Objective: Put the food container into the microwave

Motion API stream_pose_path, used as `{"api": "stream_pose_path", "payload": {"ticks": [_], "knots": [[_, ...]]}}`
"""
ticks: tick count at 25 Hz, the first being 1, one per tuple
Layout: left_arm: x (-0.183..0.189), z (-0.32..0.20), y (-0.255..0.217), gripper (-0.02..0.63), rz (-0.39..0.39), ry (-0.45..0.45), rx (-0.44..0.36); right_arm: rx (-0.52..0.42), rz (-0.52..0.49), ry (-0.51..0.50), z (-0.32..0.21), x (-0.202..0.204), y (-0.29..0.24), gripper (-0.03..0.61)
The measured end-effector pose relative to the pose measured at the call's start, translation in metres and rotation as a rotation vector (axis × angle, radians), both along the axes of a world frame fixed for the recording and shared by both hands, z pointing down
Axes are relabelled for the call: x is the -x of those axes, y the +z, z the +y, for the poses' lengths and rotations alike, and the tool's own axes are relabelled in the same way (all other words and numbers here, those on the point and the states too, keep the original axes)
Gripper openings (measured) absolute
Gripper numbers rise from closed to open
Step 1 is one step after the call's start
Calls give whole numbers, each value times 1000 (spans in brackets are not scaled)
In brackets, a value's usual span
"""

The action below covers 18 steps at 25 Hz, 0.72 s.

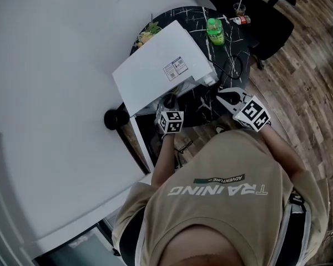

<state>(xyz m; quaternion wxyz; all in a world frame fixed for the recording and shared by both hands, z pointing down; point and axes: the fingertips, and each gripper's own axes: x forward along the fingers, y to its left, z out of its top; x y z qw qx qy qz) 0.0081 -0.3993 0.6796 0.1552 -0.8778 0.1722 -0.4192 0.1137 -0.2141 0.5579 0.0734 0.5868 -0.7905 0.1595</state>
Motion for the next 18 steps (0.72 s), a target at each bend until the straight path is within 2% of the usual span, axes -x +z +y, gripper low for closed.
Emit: {"api": "stream_pose_path", "payload": {"ticks": [11, 16, 18], "knots": [[3, 32, -26, 9, 76, -58, 10, -3, -11, -119, -9, 22, 3, 11], [4, 39, -36, 9, 137, -117, 42, 2, -5, -163, -19, 29, 7, 11], [4, 45, -40, 9, 166, -139, 82, 8, 12, -183, -20, 32, 9, 11]]}}
